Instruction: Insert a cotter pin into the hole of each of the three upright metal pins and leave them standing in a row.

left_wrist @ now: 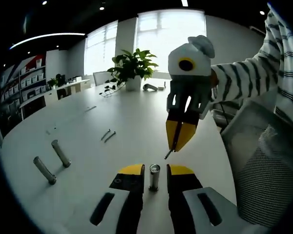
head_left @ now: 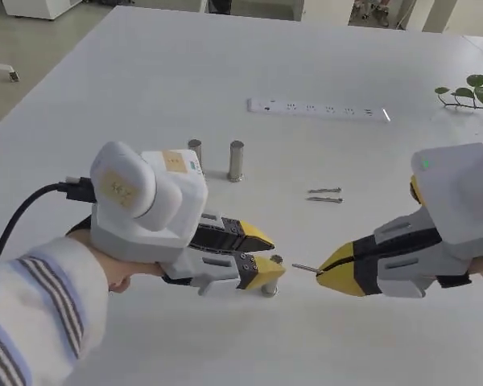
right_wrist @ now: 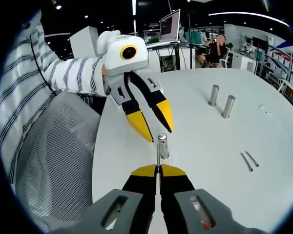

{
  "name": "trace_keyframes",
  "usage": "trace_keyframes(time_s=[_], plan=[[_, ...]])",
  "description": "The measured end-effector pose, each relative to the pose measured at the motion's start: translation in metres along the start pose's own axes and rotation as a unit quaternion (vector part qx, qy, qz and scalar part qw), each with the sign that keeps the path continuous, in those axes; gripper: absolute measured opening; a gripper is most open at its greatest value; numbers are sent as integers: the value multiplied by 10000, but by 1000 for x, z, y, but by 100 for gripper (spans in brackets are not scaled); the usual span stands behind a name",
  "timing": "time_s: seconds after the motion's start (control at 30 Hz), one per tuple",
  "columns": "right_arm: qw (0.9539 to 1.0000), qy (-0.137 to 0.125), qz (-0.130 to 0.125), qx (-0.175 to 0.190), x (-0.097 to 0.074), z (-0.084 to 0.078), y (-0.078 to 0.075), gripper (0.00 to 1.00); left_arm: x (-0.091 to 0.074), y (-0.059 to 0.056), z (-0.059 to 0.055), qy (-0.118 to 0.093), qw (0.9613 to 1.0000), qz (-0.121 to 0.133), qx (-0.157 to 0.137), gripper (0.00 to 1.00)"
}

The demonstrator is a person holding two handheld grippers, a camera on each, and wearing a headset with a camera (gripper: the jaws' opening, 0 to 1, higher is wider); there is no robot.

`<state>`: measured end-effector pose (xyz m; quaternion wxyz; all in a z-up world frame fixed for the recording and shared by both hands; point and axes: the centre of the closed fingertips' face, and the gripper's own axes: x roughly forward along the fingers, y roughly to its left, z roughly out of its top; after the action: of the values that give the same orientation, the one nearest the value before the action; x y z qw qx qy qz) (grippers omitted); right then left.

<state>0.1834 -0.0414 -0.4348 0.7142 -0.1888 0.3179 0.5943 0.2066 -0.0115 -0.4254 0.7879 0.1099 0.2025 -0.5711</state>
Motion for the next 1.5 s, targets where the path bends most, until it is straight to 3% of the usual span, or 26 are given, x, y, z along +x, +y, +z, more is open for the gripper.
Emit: trace_keyframes(time_s=[0.5, 1.5], plan=[[10000, 32, -45, 45, 5, -1, -7, 0, 4, 2, -3, 70, 9999, -59, 69, 6], [9997, 11, -147, -184, 20, 5, -9, 0, 4, 1, -6, 38, 9997, 13, -229, 6]])
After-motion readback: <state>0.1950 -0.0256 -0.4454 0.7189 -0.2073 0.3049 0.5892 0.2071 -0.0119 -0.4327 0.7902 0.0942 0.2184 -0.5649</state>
